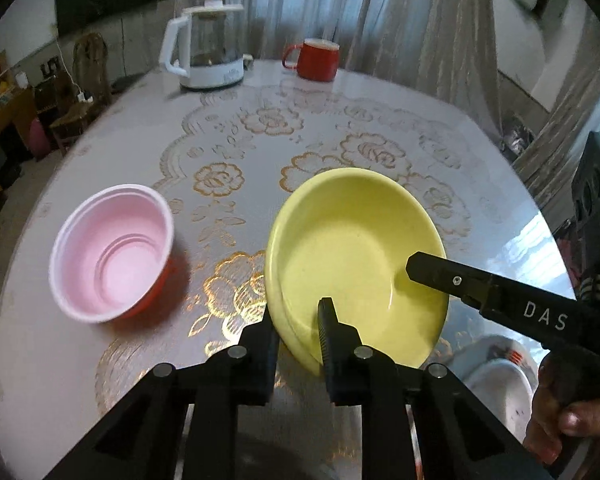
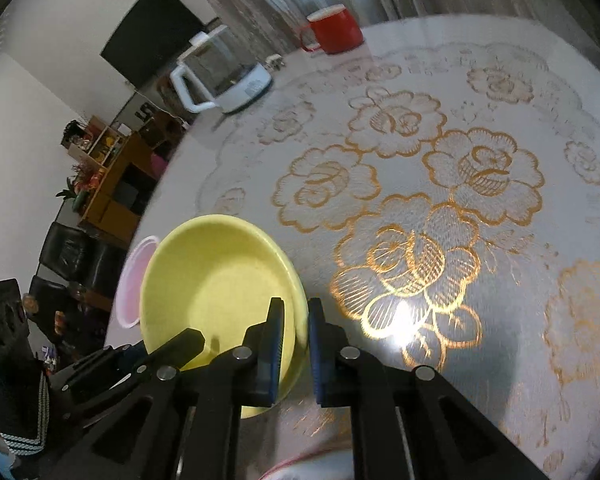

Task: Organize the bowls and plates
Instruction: 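Move both grippers to the rim of the yellow bowl, then carry the yellow bowl with both grippers over the steel basin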

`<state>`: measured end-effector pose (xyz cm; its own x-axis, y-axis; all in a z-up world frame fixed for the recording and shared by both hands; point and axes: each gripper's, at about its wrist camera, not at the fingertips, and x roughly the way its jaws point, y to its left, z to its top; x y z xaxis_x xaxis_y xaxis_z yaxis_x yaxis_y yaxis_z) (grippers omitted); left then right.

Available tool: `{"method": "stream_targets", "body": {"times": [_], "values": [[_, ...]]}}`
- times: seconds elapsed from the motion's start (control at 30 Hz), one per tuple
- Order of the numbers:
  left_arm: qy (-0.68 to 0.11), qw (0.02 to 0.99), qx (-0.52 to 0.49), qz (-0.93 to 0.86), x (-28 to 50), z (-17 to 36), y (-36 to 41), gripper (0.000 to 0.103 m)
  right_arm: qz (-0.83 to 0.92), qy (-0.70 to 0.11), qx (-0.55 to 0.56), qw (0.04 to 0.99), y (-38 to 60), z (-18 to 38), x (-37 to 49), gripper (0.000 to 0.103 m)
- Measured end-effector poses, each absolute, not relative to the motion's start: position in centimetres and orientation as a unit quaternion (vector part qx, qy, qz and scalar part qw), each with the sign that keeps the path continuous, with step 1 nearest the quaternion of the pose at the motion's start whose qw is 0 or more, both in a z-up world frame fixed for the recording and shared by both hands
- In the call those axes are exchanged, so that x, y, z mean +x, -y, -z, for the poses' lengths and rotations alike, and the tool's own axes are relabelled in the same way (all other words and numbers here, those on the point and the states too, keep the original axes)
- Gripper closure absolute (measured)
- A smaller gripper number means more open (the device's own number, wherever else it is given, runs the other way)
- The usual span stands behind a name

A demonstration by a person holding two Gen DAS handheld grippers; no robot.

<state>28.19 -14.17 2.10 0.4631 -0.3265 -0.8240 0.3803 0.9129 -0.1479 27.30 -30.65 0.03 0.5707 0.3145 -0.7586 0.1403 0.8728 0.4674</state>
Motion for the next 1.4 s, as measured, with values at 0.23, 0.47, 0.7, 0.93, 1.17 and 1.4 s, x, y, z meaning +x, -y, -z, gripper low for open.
{"method": "stream_targets", "body": {"times": [0.23,0.47,0.7,0.93,1.17,1.4], "values": [[-0.434,0.876,-0.016,0.209,22.7,-4.5,10.4,0.084,-0.068,-0.42,0.228,0.876,27.9,-3.7,22.8,0.092],[-0.405,0.894,-0.062,0.185,17.1,-4.7,5.5,0.084,-0.109,-0.394,0.228,0.884,23.5,-4.9,18.0,0.092],[-0.401,0.9,-0.077,0.154,13.0,-3.4,1.6,0.083,-0.135,-0.403,0.216,0.879,19.0,-3.7,15.0,0.091],[-0.407,0.9,-0.069,0.138,11.8,-1.8,0.2,0.08,-0.138,-0.424,0.227,0.866,17.0,-1.6,14.5,0.09],[-0.414,0.897,-0.063,0.144,11.6,-0.6,0.1,0.08,-0.127,-0.44,0.235,0.858,16.9,0.0,13.8,0.09],[-0.414,0.898,-0.05,0.143,11.9,0.1,0.5,0.079,-0.112,-0.447,0.226,0.858,16.6,0.6,13.6,0.09]]}}
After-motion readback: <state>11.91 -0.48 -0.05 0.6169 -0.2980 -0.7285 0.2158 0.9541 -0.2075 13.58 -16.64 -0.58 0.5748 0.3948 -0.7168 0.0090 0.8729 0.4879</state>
